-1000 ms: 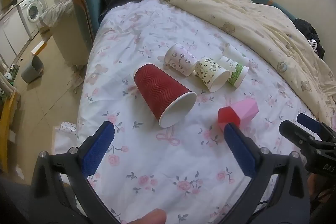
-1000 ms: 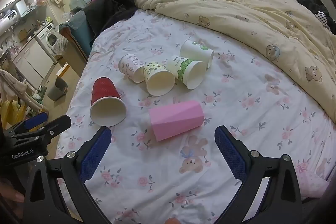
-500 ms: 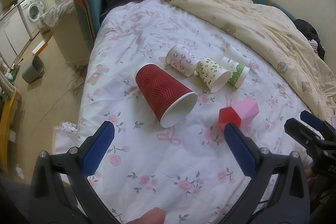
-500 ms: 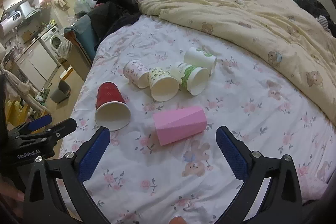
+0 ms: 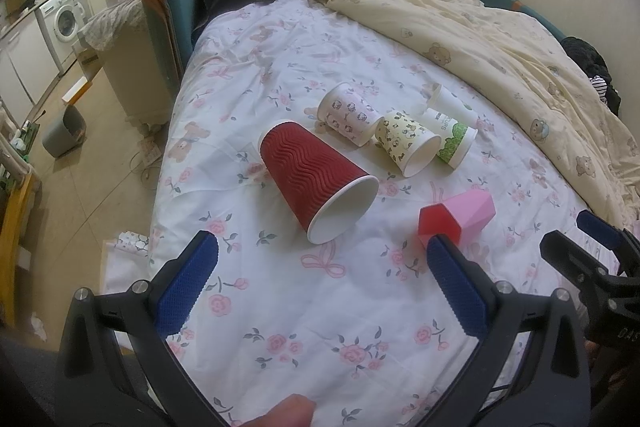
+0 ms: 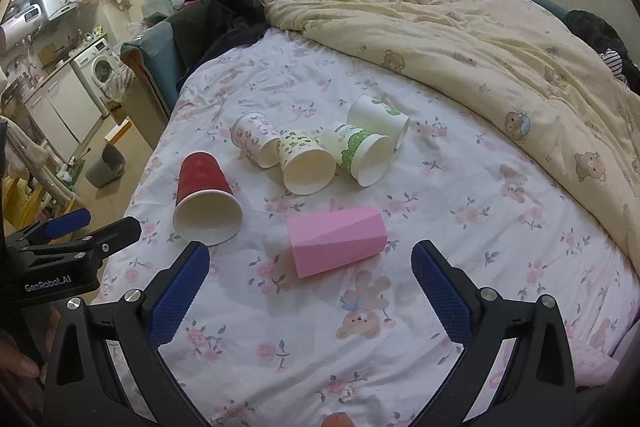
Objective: Flip cup upside down
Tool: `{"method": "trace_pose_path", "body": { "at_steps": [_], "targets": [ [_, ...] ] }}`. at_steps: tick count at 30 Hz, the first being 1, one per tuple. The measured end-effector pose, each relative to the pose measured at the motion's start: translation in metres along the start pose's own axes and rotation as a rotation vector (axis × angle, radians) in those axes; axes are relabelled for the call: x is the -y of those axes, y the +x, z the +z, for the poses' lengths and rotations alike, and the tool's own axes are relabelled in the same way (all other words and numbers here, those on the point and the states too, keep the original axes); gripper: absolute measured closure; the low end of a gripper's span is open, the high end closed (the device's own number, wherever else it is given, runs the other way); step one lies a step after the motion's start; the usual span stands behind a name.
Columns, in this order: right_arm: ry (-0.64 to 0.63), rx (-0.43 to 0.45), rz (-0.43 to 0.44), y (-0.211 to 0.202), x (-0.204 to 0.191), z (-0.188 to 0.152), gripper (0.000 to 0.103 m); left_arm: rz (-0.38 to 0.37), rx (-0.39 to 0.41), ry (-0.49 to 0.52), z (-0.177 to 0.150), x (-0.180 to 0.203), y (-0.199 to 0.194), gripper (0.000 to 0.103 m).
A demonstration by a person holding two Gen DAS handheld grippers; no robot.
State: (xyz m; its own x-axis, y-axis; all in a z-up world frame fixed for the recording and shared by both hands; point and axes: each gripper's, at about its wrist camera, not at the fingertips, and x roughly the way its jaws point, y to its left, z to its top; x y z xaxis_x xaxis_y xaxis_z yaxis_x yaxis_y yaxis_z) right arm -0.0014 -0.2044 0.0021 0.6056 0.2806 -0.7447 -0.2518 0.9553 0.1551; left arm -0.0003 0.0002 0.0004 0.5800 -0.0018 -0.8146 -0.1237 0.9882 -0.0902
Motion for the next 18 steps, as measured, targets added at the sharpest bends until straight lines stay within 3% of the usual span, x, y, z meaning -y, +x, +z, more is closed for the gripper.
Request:
{"method": "trace_pose_path", "body": {
  "at_steps": [18],
  "targets": [
    [0.013,0.001,-0.013,-0.0007,0.0035,0.0009,0.000,0.001,-0.001,0.000,0.0000,0.0000,-0.0002,0.000]
  ]
}}
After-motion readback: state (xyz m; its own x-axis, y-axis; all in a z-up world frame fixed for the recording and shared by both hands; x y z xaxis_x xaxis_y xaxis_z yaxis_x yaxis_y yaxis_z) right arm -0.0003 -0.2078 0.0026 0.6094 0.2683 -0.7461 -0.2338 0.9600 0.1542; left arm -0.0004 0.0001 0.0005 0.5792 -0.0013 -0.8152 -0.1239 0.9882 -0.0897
